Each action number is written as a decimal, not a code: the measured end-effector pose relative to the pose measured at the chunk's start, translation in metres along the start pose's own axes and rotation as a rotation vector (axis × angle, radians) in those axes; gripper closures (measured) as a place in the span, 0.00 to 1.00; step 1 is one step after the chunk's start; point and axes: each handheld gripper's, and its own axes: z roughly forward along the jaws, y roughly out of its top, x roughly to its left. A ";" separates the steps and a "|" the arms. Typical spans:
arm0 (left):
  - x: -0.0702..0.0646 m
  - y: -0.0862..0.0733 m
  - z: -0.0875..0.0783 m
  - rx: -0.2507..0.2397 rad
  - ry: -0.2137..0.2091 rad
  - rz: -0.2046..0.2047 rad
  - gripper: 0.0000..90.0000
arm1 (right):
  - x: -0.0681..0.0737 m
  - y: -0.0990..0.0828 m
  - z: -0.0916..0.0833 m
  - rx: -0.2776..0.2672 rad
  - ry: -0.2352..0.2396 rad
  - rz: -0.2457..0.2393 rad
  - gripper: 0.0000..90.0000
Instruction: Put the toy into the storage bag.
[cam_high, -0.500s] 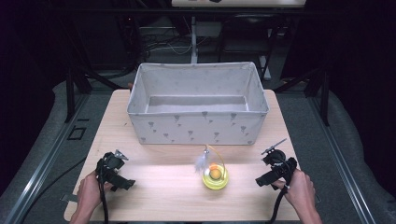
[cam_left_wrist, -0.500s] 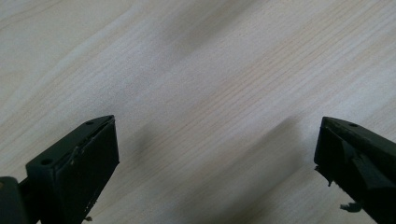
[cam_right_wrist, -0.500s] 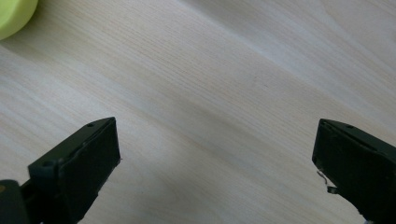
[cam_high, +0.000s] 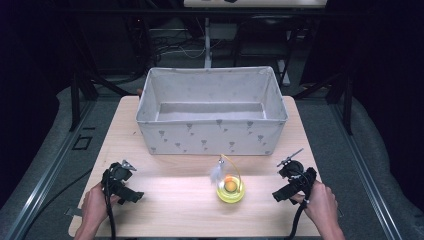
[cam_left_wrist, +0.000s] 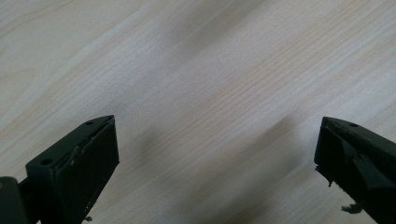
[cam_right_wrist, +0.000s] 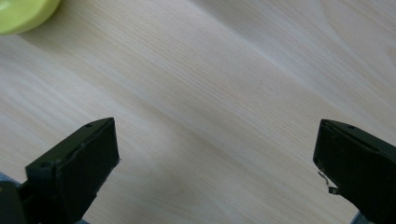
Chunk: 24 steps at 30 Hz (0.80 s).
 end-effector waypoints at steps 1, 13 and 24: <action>0.001 0.000 0.000 -0.001 0.001 0.000 0.00 | 0.002 0.001 -0.002 0.005 0.008 -0.007 0.00; 0.001 0.000 -0.002 -0.033 -0.017 -0.002 0.00 | 0.046 0.021 -0.024 -0.026 0.016 -0.165 0.00; -0.008 0.007 0.003 -0.014 -0.023 0.032 0.00 | 0.066 0.047 -0.034 -0.028 0.106 -0.250 0.00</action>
